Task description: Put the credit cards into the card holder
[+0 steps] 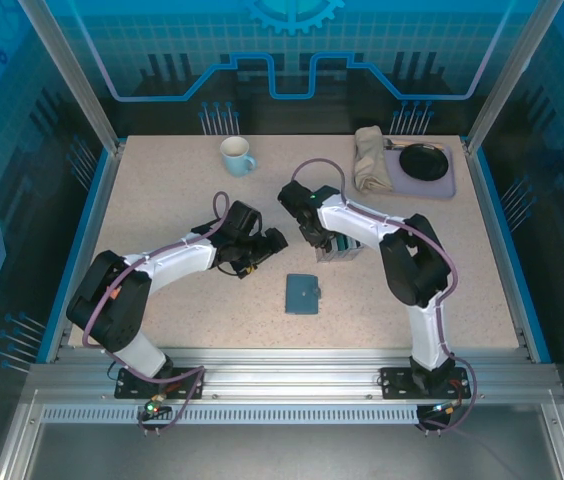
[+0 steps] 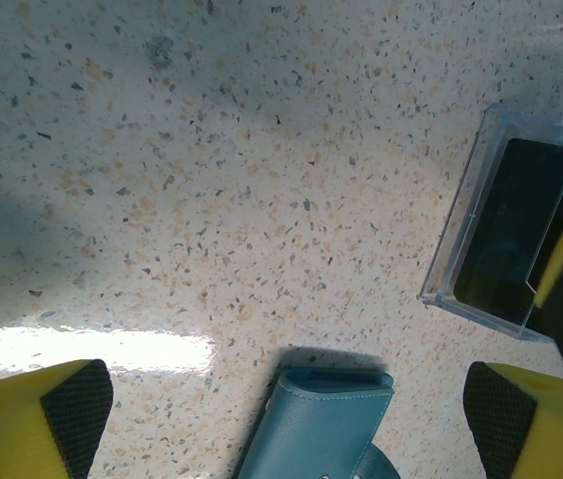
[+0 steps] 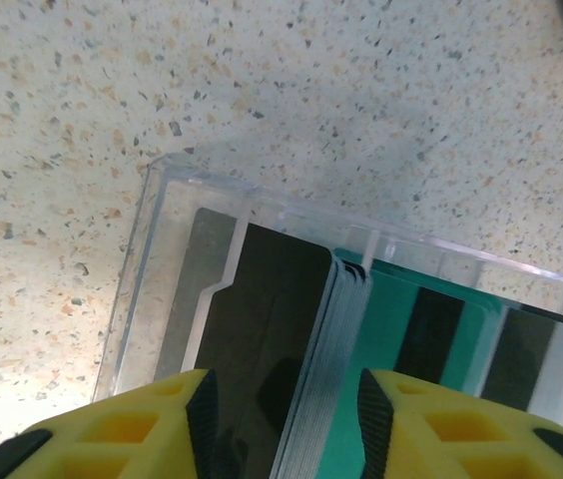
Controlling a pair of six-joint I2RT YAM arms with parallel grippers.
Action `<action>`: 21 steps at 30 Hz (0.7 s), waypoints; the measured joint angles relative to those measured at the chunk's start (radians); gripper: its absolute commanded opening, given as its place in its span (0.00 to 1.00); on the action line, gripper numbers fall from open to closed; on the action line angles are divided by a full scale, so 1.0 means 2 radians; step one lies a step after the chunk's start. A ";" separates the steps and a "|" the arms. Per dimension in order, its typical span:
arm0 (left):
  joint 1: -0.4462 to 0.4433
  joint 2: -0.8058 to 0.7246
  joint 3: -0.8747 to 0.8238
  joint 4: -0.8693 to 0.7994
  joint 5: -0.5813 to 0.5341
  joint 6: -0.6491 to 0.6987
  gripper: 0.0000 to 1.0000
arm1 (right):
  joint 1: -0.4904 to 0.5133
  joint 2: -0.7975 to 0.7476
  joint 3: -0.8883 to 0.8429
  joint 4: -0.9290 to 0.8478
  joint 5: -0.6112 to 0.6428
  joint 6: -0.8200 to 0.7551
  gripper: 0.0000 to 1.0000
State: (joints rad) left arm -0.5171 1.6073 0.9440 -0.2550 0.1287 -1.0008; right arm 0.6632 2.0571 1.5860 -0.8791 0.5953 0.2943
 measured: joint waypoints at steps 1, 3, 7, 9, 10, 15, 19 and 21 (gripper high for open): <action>0.000 0.000 0.000 0.000 0.001 0.000 0.94 | 0.000 0.004 0.000 0.001 0.001 0.000 0.46; 0.000 0.000 0.000 0.000 0.003 0.000 0.94 | 0.000 0.004 0.000 0.003 0.004 0.000 0.43; 0.000 0.000 0.000 0.000 0.003 0.000 0.94 | 0.000 0.009 0.000 0.004 0.015 0.000 0.41; 0.000 0.000 0.000 0.000 0.004 0.000 0.94 | 0.000 0.010 0.000 0.004 0.019 0.000 0.41; 0.000 0.000 0.000 0.000 0.004 0.000 0.94 | 0.001 0.010 0.001 0.004 0.021 0.000 0.41; 0.000 0.000 0.000 0.000 0.004 0.000 0.94 | 0.002 0.010 0.001 0.003 0.032 0.000 0.42; 0.000 0.000 0.000 0.000 0.005 0.000 0.94 | 0.002 0.010 0.001 0.002 0.039 0.000 0.41; 0.000 0.000 0.000 0.000 0.005 0.000 0.94 | 0.002 0.010 0.001 0.002 0.040 0.000 0.41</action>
State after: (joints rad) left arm -0.5171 1.6073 0.9440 -0.2546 0.1390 -1.0012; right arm 0.6670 2.0773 1.5871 -0.8753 0.6758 0.2939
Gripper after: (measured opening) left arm 0.941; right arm 0.413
